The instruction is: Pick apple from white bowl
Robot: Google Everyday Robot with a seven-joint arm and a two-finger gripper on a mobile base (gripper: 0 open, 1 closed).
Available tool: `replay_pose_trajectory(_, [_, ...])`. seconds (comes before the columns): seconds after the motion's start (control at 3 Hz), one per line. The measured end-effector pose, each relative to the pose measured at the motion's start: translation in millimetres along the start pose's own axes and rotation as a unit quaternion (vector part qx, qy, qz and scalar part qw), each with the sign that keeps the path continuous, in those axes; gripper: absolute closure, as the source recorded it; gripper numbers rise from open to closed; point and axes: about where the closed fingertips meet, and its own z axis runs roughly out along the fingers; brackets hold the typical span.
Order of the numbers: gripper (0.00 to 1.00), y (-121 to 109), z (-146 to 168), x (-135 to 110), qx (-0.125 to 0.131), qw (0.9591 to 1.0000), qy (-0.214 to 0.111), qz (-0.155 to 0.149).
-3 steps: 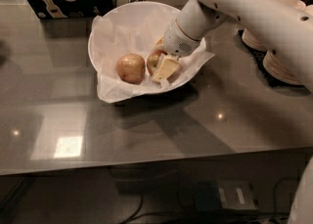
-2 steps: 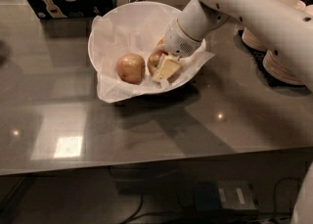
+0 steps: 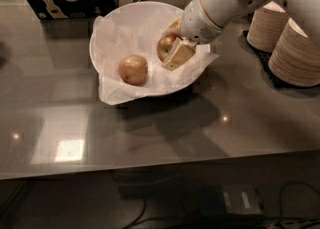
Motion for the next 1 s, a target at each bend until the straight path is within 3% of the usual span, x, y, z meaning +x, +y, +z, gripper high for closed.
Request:
replay_pose_trajectory(0.67, [1.00, 0.0, -65.0, -23.0, 0.034, 0.9974, -0.059, -0.022])
replay_pose_trajectory(1.0, [1.00, -0.3, -65.9, -24.3, 0.034, 0.9973, -0.061, -0.023])
